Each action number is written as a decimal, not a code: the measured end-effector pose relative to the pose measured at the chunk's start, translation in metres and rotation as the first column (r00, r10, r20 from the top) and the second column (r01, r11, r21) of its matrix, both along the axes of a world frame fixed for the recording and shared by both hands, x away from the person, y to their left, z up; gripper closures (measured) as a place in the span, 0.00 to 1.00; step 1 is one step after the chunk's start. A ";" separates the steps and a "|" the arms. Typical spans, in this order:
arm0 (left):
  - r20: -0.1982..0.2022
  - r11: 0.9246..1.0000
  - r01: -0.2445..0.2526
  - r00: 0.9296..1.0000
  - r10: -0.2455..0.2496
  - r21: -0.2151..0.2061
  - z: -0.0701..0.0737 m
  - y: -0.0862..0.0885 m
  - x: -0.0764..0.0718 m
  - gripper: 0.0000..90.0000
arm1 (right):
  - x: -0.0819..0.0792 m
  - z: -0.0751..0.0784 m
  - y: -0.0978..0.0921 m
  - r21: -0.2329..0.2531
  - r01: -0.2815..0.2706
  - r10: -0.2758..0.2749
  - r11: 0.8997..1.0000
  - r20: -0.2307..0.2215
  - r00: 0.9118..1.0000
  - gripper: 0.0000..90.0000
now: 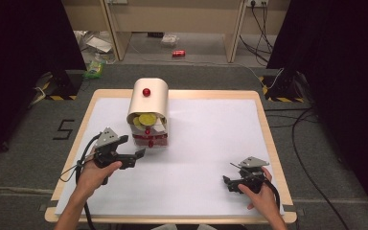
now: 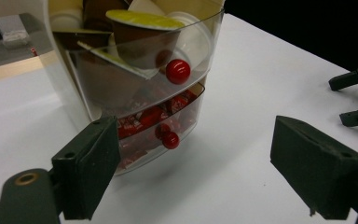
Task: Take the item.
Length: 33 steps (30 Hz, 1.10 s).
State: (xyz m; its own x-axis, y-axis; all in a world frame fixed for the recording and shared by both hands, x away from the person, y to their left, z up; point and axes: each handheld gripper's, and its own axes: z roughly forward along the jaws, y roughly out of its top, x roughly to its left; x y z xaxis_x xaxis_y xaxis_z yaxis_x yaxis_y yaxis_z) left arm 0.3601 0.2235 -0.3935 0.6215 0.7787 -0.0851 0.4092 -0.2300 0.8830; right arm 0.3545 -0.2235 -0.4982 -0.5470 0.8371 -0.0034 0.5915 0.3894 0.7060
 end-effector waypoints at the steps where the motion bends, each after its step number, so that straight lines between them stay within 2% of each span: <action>1: 0.002 1.000 0.005 1.000 -0.005 0.003 0.002 -0.001 0.000 0.18 | 0.000 0.000 0.000 0.000 0.000 0.000 1.000 0.000 1.000 0.05; 5: -0.001 1.000 0.018 1.000 -0.018 -0.002 0.005 -0.005 0.002 0.18 | 0.000 0.000 0.000 0.001 0.000 0.000 1.000 0.000 1.000 0.05; 19: 0.044 1.000 0.014 0.999 -0.015 0.018 0.030 -0.009 0.010 0.18 | 0.000 0.000 0.000 0.000 0.000 0.000 1.000 0.000 1.000 0.05; 26: 0.055 1.000 0.010 0.998 -0.012 0.025 0.035 -0.013 0.017 0.18 | 0.000 0.000 0.000 0.000 0.000 0.000 1.000 0.000 1.000 0.05; 28: 0.058 0.999 0.013 0.998 -0.015 0.039 0.036 -0.017 0.021 0.18 | 0.000 0.000 0.000 0.000 0.000 0.000 1.000 0.000 1.000 0.05; 33: 0.049 0.999 0.013 0.999 -0.015 0.049 0.037 -0.021 0.030 0.19 | 0.000 0.000 0.000 -0.001 0.000 0.000 1.000 0.000 1.000 0.05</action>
